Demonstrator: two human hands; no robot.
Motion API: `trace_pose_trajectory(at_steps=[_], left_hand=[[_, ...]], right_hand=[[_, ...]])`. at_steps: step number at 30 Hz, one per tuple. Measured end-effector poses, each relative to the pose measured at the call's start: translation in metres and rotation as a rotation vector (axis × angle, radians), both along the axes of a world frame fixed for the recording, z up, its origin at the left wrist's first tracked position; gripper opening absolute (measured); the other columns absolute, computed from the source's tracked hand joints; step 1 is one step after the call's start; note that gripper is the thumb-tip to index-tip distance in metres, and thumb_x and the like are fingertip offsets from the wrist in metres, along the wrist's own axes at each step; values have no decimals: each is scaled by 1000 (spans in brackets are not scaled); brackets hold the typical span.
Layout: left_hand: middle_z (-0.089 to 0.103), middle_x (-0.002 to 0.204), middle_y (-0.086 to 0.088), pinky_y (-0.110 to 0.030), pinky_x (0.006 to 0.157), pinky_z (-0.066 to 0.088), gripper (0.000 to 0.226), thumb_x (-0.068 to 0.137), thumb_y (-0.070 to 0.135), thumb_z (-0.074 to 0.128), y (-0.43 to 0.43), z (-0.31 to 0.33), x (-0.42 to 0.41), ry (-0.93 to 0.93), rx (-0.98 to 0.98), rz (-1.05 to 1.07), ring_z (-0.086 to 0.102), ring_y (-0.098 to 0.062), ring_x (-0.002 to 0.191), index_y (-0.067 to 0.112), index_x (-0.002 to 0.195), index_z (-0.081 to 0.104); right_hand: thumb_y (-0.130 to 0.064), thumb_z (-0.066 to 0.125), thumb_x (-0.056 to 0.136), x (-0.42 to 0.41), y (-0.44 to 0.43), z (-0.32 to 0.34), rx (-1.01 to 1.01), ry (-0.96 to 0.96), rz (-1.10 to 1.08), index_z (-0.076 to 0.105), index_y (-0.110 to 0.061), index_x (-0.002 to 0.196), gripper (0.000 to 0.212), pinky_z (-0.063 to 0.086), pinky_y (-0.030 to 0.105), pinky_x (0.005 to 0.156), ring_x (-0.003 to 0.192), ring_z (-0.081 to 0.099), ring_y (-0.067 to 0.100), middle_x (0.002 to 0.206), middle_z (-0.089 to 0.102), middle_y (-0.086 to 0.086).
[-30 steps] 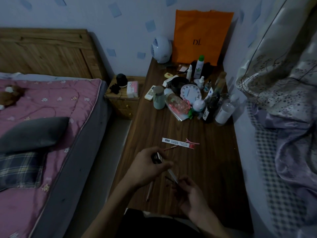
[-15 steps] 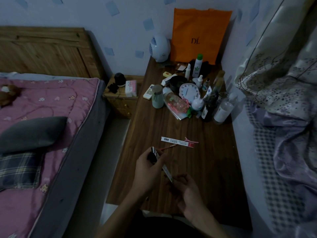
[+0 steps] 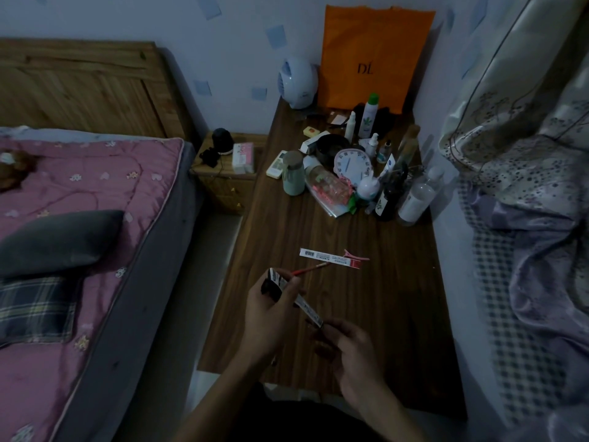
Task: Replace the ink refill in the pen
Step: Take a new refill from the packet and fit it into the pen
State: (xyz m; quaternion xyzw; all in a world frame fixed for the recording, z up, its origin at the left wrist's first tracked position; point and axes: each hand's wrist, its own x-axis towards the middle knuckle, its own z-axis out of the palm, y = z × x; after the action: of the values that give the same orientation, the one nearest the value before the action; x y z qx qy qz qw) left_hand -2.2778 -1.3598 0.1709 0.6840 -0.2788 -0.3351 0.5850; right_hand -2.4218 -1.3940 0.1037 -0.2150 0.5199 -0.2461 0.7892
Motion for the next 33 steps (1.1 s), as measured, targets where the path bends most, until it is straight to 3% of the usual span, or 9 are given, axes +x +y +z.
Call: trace_pose_trajectory(at_steps=[3,5,8,16,19,21,23,27,33], left_hand=[[70,82,-2,-27,63,56,12,93,21,60,2,-1,-2,-9,1,-45,70,-14,75,29,84,63],[70,85,-1,-26,65,57,9,92,22,61,3,-1,-3,-27,-12,-78,70,-13,79,29,87,63],[68,90,0,-33,71,61,7,89,23,64,3,-1,-4,-79,-43,-147,69,-16,85,29,92,63],[69,94,13,-17,69,55,37,81,17,72,5,3,-12,-172,-111,-274,71,-7,84,29,112,53],[70,93,13,-21,66,58,32,81,23,70,4,-2,-13,-209,-78,-245,72,-6,82,31,107,53],[73,90,4,-33,68,61,17,82,32,68,3,-6,-12,-159,-69,-207,73,-12,81,34,97,60],[75,89,0,-34,68,61,7,84,38,63,4,-12,-13,-87,-63,-150,74,-15,81,34,89,65],[73,89,-2,-27,64,57,26,89,50,53,6,-21,-11,-60,-8,-43,72,-15,80,28,88,66],[75,88,-5,-25,61,56,43,90,57,49,7,-18,-13,14,-44,-36,73,-19,77,19,87,68]], right_hand=[[1,62,89,3,0,1,78,-35,-31,70,-1,100,14,53,31,58,72,74,22,91,77,17],[-5,67,77,4,0,3,166,-85,-81,69,0,106,29,53,33,57,73,74,24,98,75,20],[-9,68,67,3,0,4,214,-139,-109,67,1,106,40,56,33,55,70,75,24,92,76,19],[-9,65,77,1,6,-5,334,-274,-105,80,1,78,18,60,33,57,67,76,28,82,77,19],[-12,64,79,1,8,-8,348,-297,-102,80,2,82,21,59,32,54,66,75,28,81,77,19],[-11,64,79,0,8,-8,359,-305,-101,78,3,85,21,59,33,55,65,75,27,81,76,20],[-10,66,77,0,8,-6,361,-305,-109,75,2,96,24,58,32,55,65,74,26,82,76,19],[-8,68,71,0,5,-1,308,-265,-110,67,2,112,43,59,29,50,63,74,23,80,76,17],[-12,70,71,-5,5,0,189,-180,-62,68,1,114,45,56,33,60,73,73,24,90,76,17]])
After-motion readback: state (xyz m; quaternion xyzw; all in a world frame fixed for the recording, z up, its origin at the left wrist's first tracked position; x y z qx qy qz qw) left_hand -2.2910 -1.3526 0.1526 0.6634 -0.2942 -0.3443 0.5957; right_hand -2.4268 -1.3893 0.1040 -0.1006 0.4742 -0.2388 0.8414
